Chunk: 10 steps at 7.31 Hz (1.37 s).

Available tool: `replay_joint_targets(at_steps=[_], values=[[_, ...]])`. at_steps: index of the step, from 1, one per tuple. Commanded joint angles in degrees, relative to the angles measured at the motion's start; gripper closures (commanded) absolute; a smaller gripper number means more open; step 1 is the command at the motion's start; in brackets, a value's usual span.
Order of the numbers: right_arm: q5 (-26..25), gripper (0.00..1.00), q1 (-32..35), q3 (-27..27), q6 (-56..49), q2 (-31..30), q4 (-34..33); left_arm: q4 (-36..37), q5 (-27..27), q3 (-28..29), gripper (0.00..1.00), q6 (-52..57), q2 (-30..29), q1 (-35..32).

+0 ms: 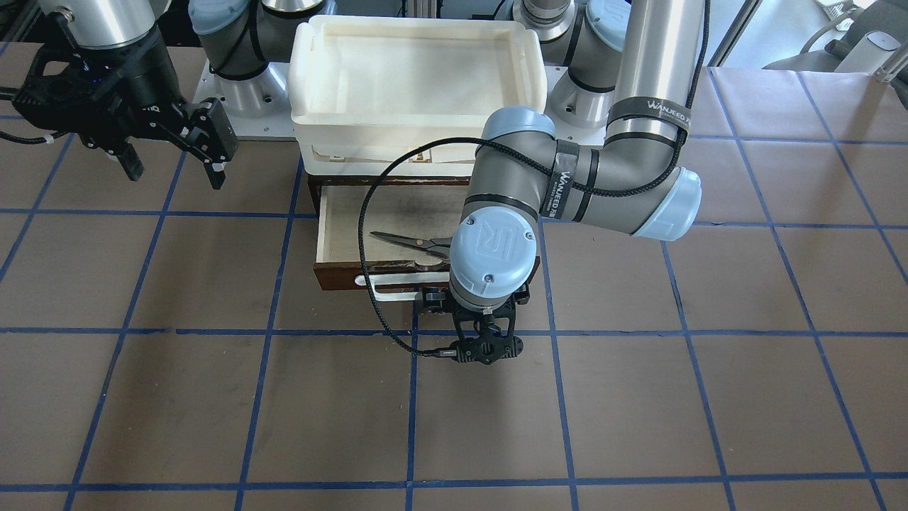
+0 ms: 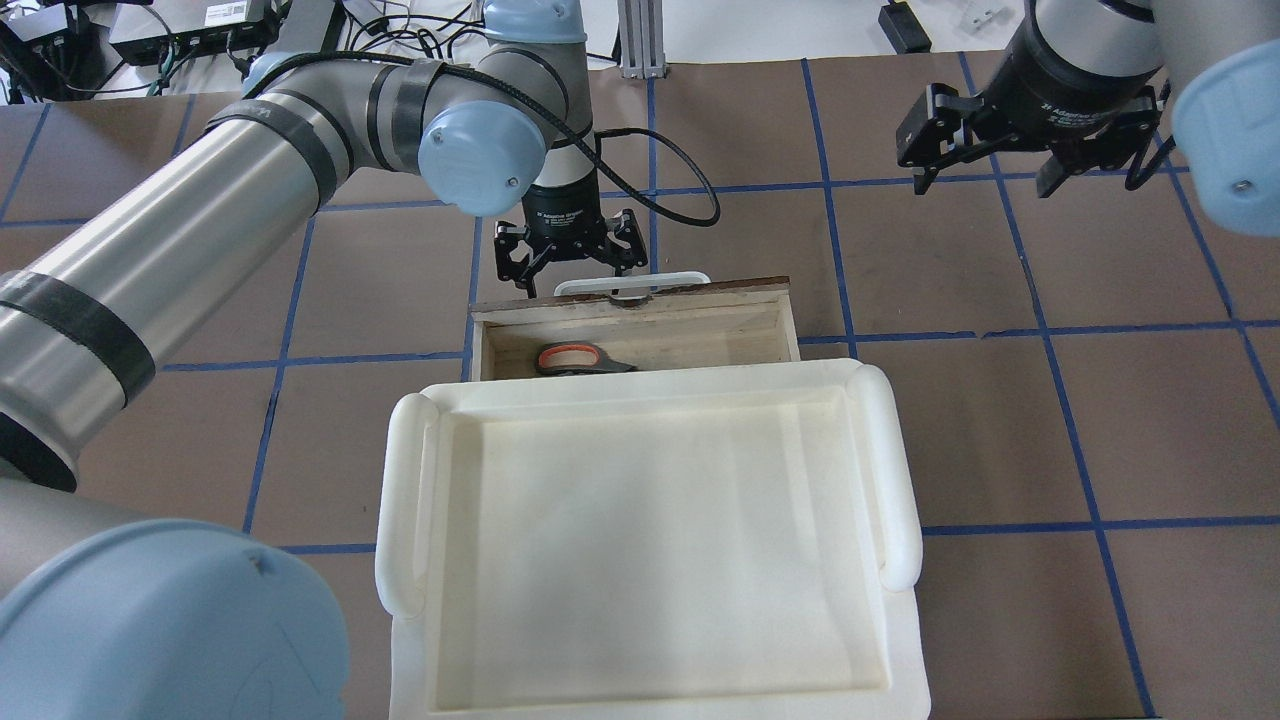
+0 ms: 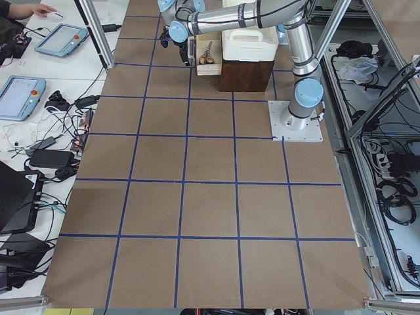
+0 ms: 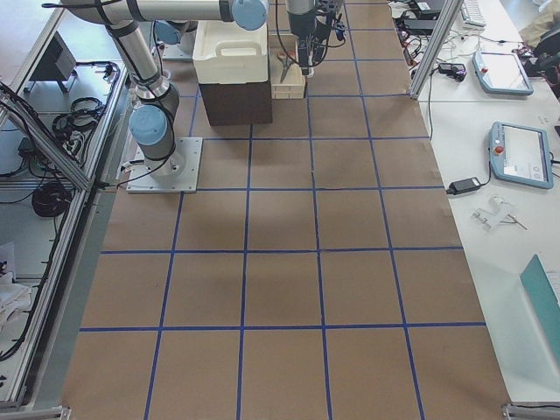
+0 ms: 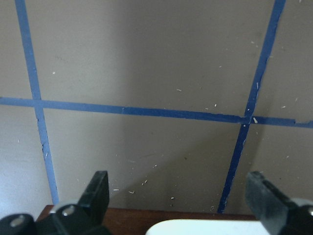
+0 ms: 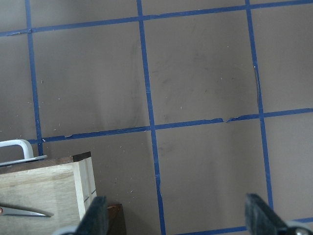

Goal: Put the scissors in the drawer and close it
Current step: 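Push the drawer front away from the robot with the left gripper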

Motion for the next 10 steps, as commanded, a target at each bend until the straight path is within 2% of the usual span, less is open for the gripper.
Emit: replay_joint_targets(at_steps=[1,4,6,10], values=[[-0.08,0.00,0.00,0.04,0.12,-0.05,0.07,-3.35,-0.05,-0.01,0.00,-0.17,0.48,-0.05],[-0.08,0.00,0.00,0.04,-0.14,-0.05,0.07,-8.01,-0.14,-0.09,0.00,-0.43,0.74,-0.05],[0.09,0.00,0.00,0.04,-0.14,0.04,0.07,-8.47,-2.06,-1.66,0.00,-3.42,0.74,-0.32],[0.36,0.00,0.00,0.04,-0.23,0.21,-0.19,-9.52,-1.54,-2.03,0.00,-2.81,0.66,0.64]])
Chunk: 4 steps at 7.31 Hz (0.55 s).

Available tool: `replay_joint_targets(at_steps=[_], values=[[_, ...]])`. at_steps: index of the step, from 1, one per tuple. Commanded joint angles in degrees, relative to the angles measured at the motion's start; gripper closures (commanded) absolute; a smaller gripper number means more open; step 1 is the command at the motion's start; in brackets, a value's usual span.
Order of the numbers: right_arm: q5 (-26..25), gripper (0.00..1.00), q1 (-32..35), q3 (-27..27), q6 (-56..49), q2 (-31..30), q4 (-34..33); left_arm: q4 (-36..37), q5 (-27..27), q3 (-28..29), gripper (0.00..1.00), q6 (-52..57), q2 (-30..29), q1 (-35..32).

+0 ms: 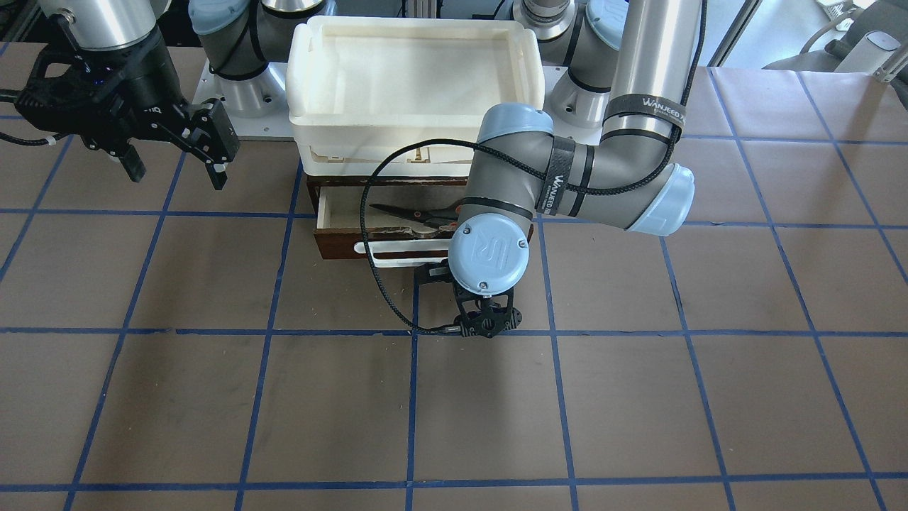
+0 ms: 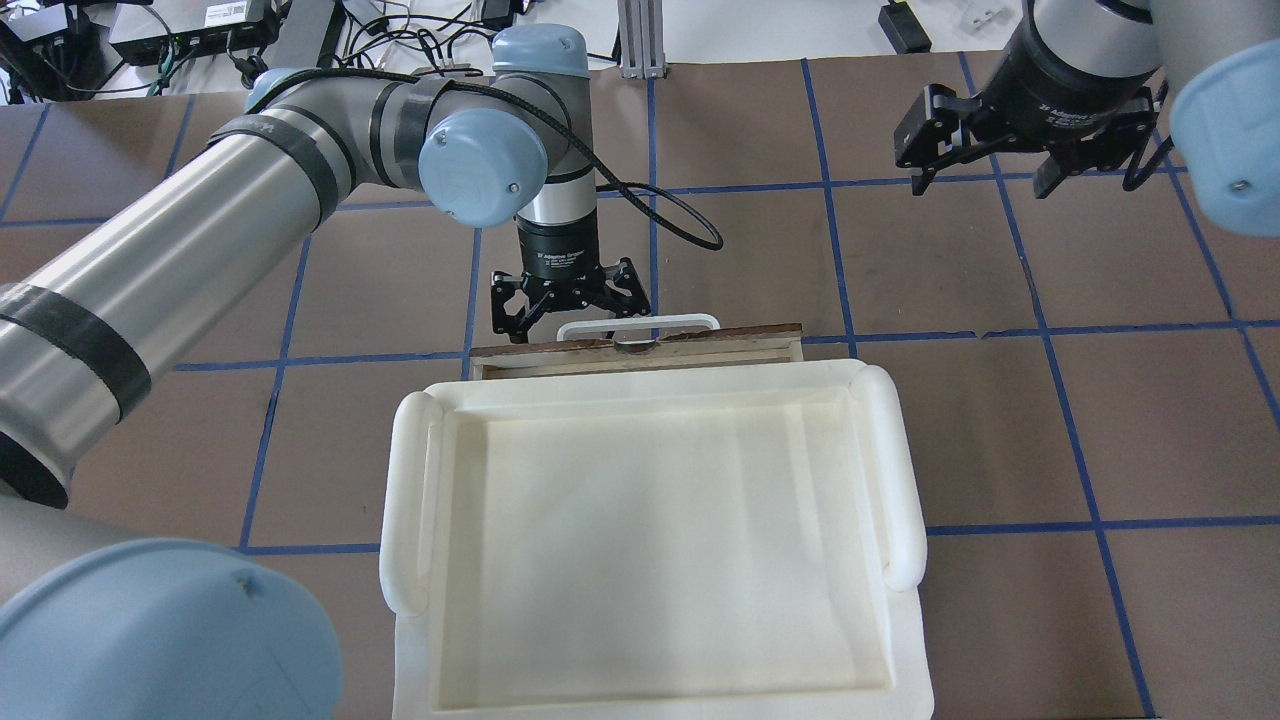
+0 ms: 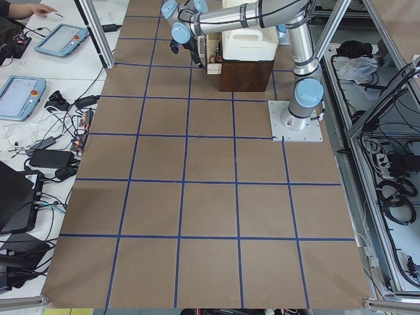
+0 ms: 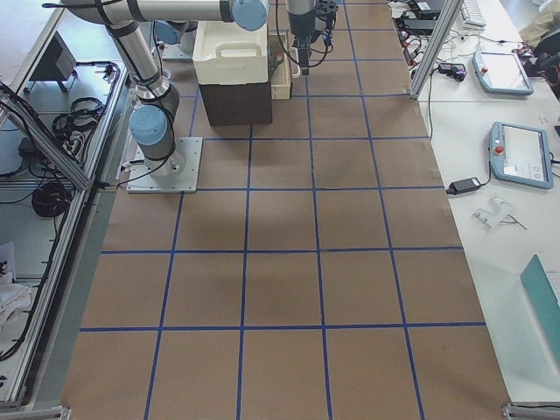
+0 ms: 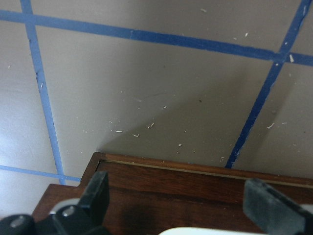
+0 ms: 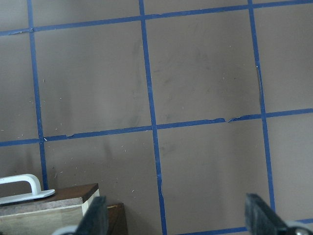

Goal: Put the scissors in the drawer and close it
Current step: 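Push the drawer front away from the robot with the left gripper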

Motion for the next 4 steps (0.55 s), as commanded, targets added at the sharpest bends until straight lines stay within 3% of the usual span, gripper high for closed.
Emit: replay_joint_targets(at_steps=[1,4], values=[[0.02,0.00,0.00,0.00,0.00,0.07,-0.22,0.84,0.10,0.73,0.00,0.73,-0.23,1.72],[0.11,0.00,0.00,0.00,0.00,0.07,-0.31,1.46,-0.16,3.46,0.00,0.82,0.73,2.79]])
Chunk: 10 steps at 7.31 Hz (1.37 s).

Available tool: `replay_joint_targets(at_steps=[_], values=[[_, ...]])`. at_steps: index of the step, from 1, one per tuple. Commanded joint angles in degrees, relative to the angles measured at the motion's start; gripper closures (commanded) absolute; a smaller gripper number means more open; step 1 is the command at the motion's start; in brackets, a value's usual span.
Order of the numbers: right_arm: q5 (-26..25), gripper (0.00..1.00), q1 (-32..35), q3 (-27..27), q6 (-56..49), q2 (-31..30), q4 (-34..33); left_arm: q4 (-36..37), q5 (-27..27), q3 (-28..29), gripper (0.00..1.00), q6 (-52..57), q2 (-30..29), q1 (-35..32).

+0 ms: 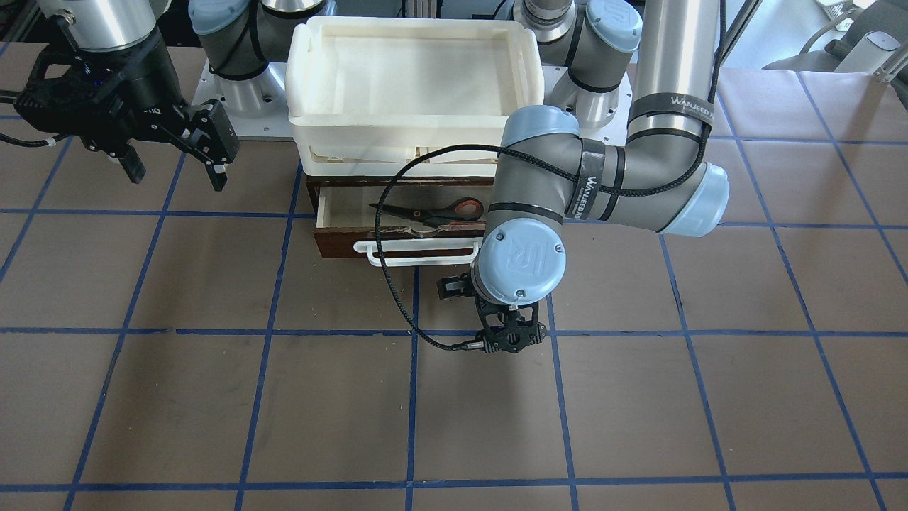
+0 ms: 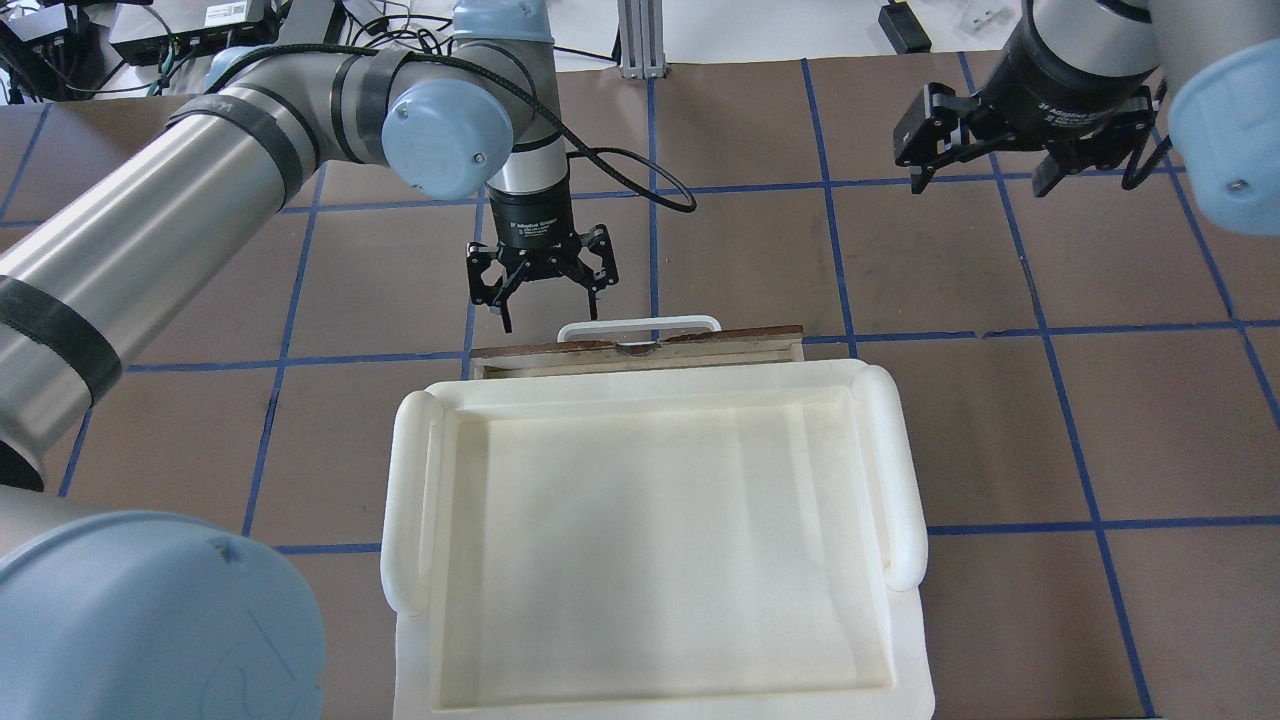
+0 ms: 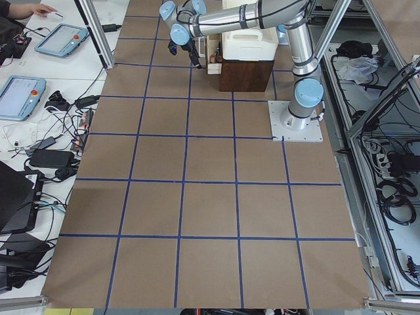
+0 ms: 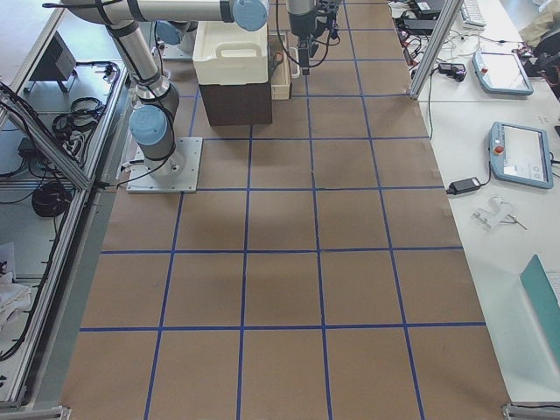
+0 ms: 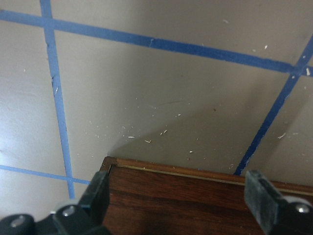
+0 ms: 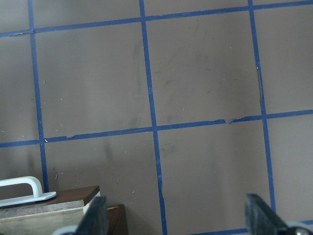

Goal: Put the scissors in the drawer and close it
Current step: 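Push the drawer front away from the robot with the left gripper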

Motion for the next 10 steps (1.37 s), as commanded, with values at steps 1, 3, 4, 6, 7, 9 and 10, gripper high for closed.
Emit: replay_joint_targets(at_steps=[1,3,4,6,7,9,10], values=[[0.03,0.00,0.00,0.00,0.00,0.00,-0.04,-0.28,-0.50,0.82,0.00,-0.05,1.09,-0.16],[0.03,0.00,0.00,0.00,0.00,0.00,-0.04,-1.59,-0.68,-0.06,0.00,-0.75,1.27,-0.77],[0.03,0.00,0.00,0.00,0.00,0.00,-0.04,-2.82,-2.16,-0.24,0.00,-1.11,1.01,-0.95],[0.12,0.00,0.00,0.09,0.00,0.00,-0.04,-3.97,-2.26,-0.94,0.00,-2.08,1.09,-1.13],[0.12,0.00,0.00,0.09,0.00,0.00,-0.04,-5.45,-2.09,-1.12,0.00,-2.42,1.44,-1.13],[0.12,0.00,0.00,0.09,0.00,0.00,-0.04,-8.09,-1.91,-1.29,0.00,-2.78,1.62,-1.13],[0.12,0.00,0.00,0.09,0.00,0.00,0.05,-9.41,-1.91,-1.38,0.00,-2.78,1.71,-1.13]])
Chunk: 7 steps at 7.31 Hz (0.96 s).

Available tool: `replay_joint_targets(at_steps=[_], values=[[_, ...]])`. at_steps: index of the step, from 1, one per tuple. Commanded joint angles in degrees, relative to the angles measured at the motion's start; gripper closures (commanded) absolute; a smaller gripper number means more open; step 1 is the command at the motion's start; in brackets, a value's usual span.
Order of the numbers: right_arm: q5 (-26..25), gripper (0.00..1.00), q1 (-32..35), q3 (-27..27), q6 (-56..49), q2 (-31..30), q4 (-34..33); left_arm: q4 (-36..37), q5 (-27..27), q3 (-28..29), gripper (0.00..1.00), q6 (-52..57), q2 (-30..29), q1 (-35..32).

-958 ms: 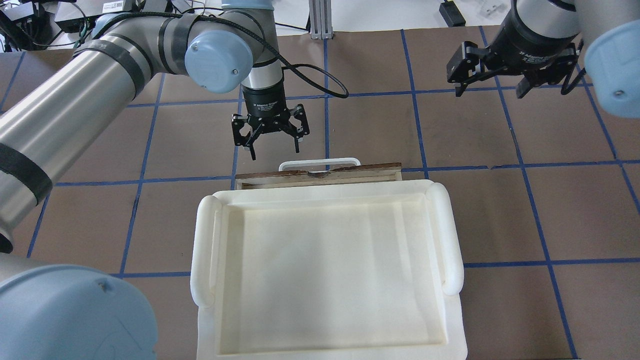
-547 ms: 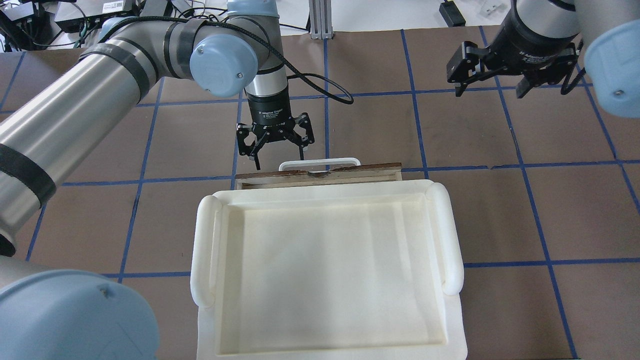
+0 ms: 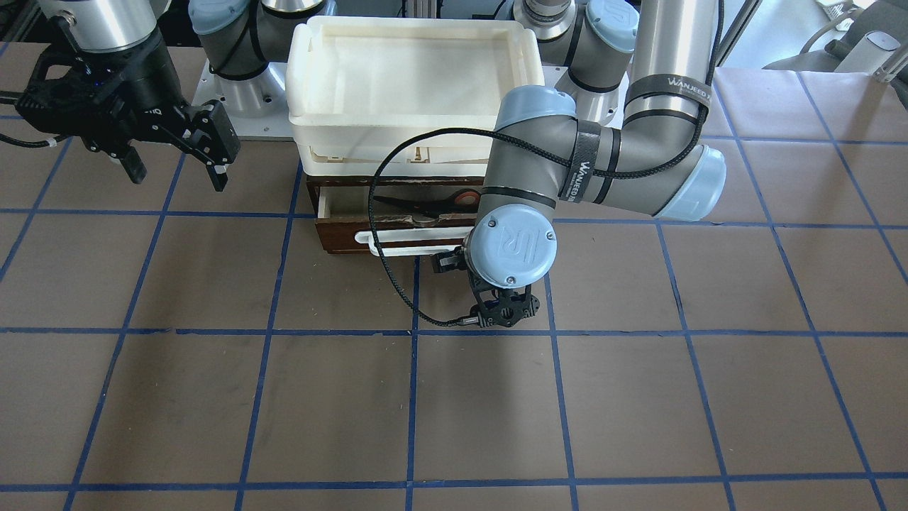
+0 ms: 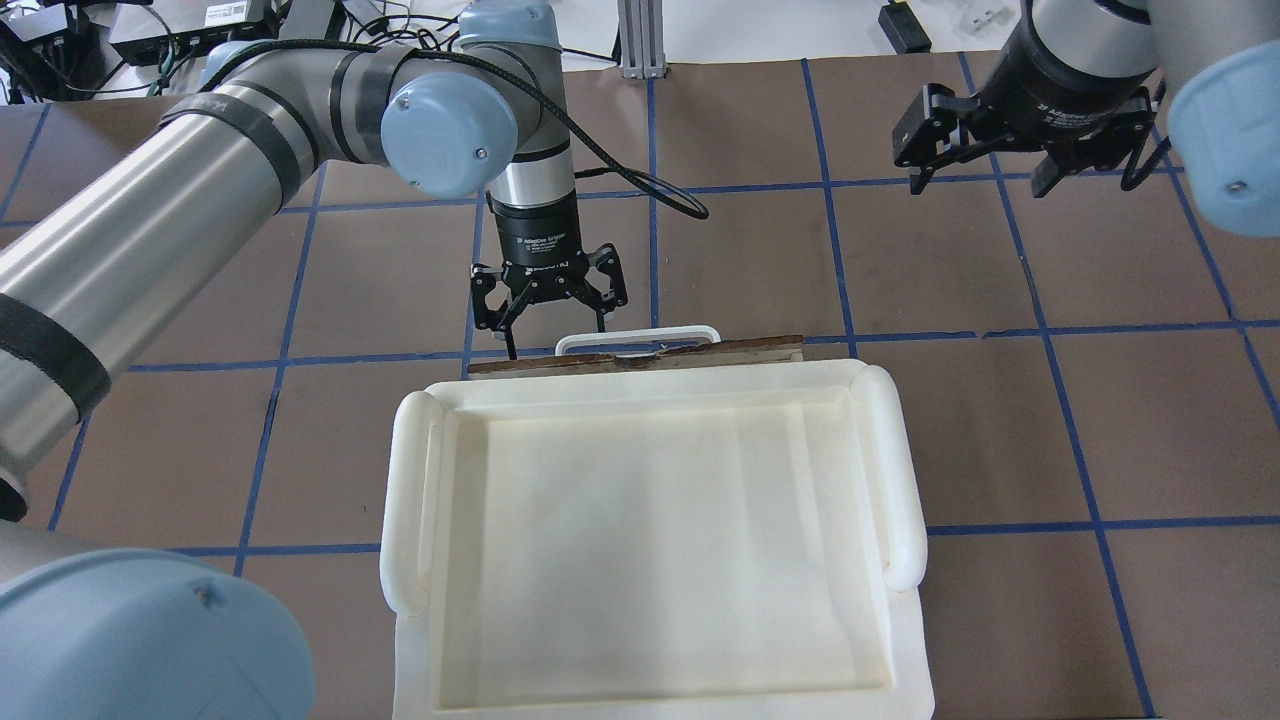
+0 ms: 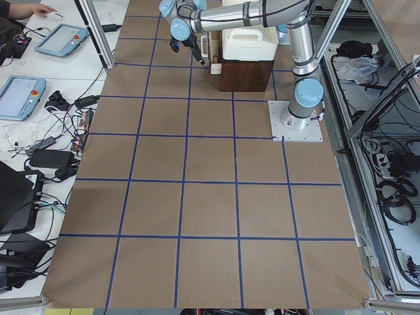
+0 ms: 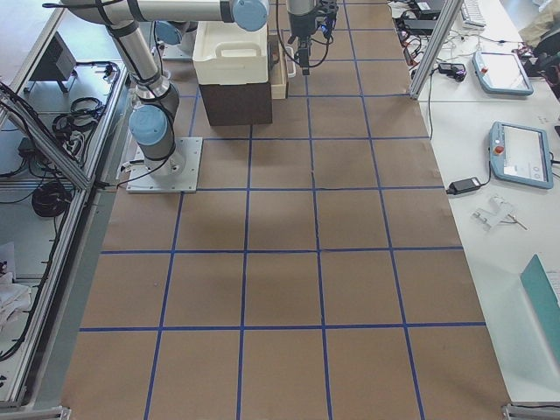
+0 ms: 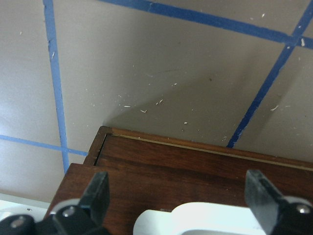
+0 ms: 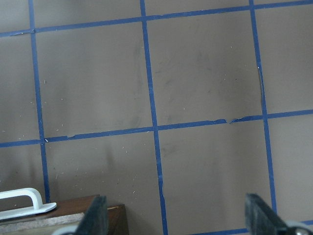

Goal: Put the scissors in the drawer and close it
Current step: 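Push the drawer front away from the robot with the left gripper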

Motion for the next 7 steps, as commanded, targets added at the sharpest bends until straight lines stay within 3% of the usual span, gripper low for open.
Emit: replay_joint_targets(at_steps=[1,7], values=[[0.00,0.00,0.00,0.00,0.00,0.00,0.07,-2.41,0.09,-0.29,0.00,-0.29,0.12,0.00],[0.00,0.00,0.00,0.09,0.00,0.00,0.07,-7.68,-0.43,-0.38,0.00,-1.61,-0.05,0.00]])
